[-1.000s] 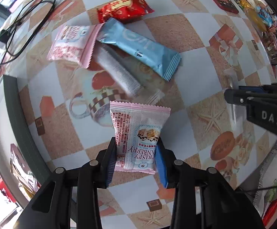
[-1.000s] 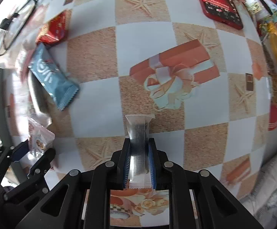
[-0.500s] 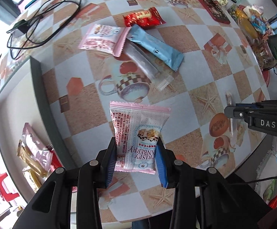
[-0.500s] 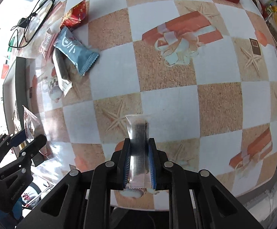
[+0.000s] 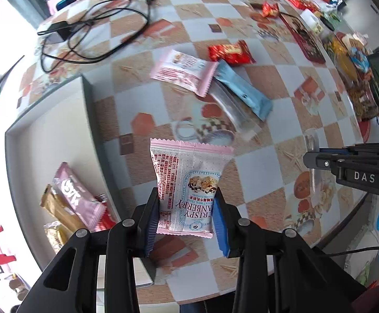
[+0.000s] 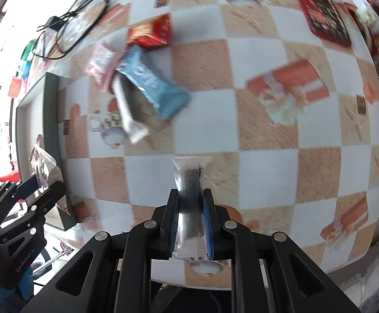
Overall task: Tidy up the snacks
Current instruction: 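Carry both snacks into the white tray and open both tools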
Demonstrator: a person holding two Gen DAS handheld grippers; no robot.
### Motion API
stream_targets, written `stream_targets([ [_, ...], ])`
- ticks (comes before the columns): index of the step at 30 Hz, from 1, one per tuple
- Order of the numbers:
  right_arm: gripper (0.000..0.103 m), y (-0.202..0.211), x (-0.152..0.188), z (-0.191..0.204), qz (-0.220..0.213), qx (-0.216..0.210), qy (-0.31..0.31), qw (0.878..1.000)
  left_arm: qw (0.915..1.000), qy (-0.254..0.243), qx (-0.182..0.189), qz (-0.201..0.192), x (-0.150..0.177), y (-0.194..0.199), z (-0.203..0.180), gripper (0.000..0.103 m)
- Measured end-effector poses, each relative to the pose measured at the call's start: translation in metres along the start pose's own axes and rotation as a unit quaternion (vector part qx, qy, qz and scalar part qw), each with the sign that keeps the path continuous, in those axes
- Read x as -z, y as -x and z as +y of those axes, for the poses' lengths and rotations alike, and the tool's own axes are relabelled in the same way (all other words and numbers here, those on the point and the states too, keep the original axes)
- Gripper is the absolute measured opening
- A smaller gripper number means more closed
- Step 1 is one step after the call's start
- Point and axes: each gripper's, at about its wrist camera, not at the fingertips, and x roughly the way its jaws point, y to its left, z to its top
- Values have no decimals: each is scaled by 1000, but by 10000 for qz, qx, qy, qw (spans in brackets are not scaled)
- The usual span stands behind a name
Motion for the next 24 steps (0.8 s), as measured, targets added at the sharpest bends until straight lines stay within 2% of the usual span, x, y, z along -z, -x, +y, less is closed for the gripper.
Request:
stream_targets([
  [10,19,5,-18,53,-88,-57,506,9987,9985,505,-88,-191,1,5,36,41],
  [24,19,-2,-32,139,-122,-186,1198,9925,9920,1197,-193,-338,23,18,103,41],
])
